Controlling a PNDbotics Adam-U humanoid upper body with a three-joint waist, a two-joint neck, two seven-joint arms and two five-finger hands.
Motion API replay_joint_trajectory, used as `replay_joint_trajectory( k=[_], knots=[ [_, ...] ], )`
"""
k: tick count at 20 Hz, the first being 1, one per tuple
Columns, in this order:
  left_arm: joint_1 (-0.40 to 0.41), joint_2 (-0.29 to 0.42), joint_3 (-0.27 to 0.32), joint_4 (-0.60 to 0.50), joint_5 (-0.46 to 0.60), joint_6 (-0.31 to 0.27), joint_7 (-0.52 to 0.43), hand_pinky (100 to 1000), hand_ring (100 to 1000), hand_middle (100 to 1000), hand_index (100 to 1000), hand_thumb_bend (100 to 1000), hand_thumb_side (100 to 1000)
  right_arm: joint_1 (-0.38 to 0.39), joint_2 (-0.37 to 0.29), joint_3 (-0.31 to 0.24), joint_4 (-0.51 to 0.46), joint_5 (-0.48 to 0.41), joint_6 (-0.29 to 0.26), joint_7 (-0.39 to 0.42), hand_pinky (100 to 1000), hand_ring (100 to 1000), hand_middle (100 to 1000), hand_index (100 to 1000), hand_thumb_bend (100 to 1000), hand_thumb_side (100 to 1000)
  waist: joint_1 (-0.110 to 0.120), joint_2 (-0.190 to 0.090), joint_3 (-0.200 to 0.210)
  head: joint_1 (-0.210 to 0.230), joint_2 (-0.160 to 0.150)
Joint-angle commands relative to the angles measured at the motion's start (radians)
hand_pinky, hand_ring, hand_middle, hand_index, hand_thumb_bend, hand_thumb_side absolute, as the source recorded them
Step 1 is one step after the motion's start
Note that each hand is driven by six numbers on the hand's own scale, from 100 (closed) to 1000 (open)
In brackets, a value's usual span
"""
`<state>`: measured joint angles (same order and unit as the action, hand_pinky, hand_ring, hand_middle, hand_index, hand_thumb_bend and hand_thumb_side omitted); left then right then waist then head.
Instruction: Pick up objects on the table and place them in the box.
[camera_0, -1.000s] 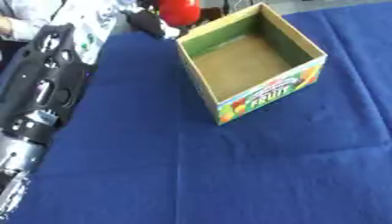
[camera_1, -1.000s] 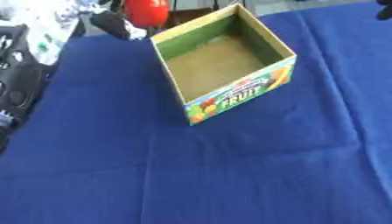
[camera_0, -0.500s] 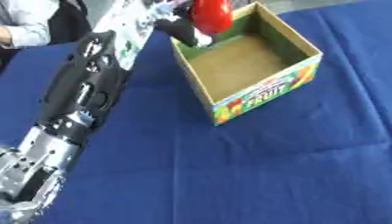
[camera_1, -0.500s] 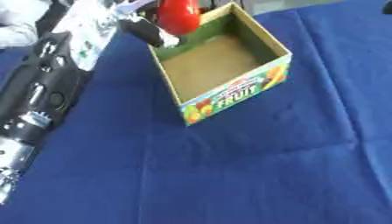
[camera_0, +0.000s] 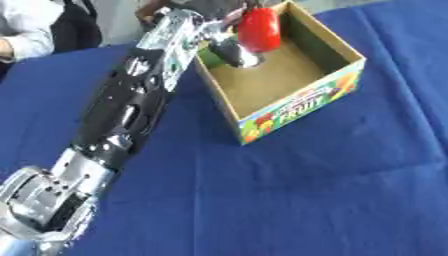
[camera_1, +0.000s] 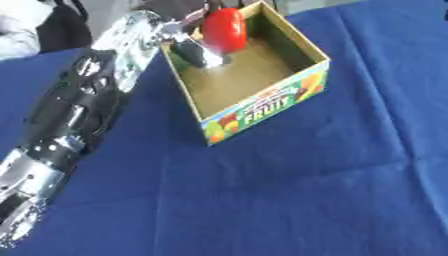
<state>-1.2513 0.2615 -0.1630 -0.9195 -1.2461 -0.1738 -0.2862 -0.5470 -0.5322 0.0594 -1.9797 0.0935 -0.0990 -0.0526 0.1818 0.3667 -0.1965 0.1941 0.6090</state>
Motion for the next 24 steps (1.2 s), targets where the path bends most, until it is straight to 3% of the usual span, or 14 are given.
replay_joint_trajectory(
  k=[1,5,8,10,13,15,16,17,18,19,20,21,22,24],
  knots=[
    [-0.026,0.012,0.0,0.003,-0.092,-0.003,0.017,131,428,432,601,100,457,-0.023,-0.006,0.002,-0.02,-0.008,-0.003,0.009,697,724,499,713,100,727,-0.006,-0.016,-0.011,0.015,-0.016],
    [-0.022,0.011,0.016,0.031,-0.183,-0.003,0.029,190,469,459,605,100,465,-0.033,-0.003,0.007,-0.02,-0.011,-0.004,0.016,697,725,499,713,100,725,0.001,-0.009,-0.035,0.03,-0.023],
    [-0.021,0.007,0.018,0.038,-0.227,-0.019,0.04,274,538,531,620,100,487,-0.034,-0.003,0.007,-0.02,-0.011,-0.004,0.016,697,725,499,713,100,723,0.003,-0.006,-0.04,0.032,-0.024],
    [-0.02,0.004,0.012,0.035,-0.242,-0.043,0.048,445,660,645,685,100,518,-0.033,-0.002,0.006,-0.02,-0.011,-0.002,0.016,697,725,498,713,100,717,0.005,-0.005,-0.041,0.031,-0.025],
    [-0.02,0.002,0.009,0.031,-0.249,-0.085,0.052,627,786,756,756,128,546,-0.032,0.0,0.006,-0.02,-0.01,0.001,0.015,696,726,497,713,100,709,0.008,-0.004,-0.044,0.031,-0.026],
    [-0.02,0.004,0.007,0.027,-0.264,-0.1,0.054,723,855,826,859,279,567,-0.03,0.001,0.006,-0.02,-0.01,0.003,0.015,696,726,497,712,100,705,0.009,-0.004,-0.045,0.03,-0.025],
    [-0.021,0.005,0.006,0.024,-0.276,-0.104,0.054,730,859,831,866,296,568,-0.028,0.0,0.006,-0.02,-0.01,0.003,0.014,696,726,497,712,100,705,0.009,-0.005,-0.045,0.03,-0.025],
    [-0.021,0.006,0.005,0.022,-0.291,-0.106,0.053,775,896,874,949,448,601,-0.027,0.001,0.005,-0.02,-0.01,0.004,0.014,696,726,497,712,100,703,0.009,-0.005,-0.045,0.03,-0.023],
    [-0.021,0.006,0.006,0.02,-0.305,-0.106,0.053,775,896,874,949,448,601,-0.026,0.001,0.005,-0.02,-0.009,0.005,0.013,696,726,497,712,100,703,0.009,-0.006,-0.044,0.03,-0.022],
    [-0.022,0.007,0.007,0.018,-0.317,-0.104,0.053,810,923,910,1000,667,680,-0.025,0.001,0.005,-0.02,-0.009,0.006,0.013,696,726,497,712,100,703,0.009,-0.006,-0.043,0.029,-0.021],
    [-0.023,0.008,0.007,0.014,-0.33,-0.1,0.054,837,941,934,1000,824,751,-0.024,0.0,0.005,-0.02,-0.009,0.006,0.013,696,726,496,712,100,702,0.009,-0.007,-0.042,0.028,-0.019],
    [-0.023,0.008,0.008,0.01,-0.345,-0.094,0.055,837,941,934,1000,824,751,-0.024,0.001,0.005,-0.02,-0.009,0.007,0.013,696,726,496,712,100,702,0.008,-0.007,-0.041,0.028,-0.017],
    [-0.024,0.01,0.007,0.005,-0.362,-0.087,0.055,870,963,959,1000,964,810,-0.023,0.001,0.005,-0.02,-0.009,0.007,0.013,696,726,496,711,100,701,0.008,-0.008,-0.04,0.028,-0.015],
    [-0.025,0.012,0.007,-0.005,-0.403,-0.069,0.05,885,971,967,1000,1000,838,-0.023,0.001,0.005,-0.02,-0.009,0.007,0.013,696,726,496,711,100,702,0.007,-0.01,-0.04,0.026,-0.007]
  ],
)
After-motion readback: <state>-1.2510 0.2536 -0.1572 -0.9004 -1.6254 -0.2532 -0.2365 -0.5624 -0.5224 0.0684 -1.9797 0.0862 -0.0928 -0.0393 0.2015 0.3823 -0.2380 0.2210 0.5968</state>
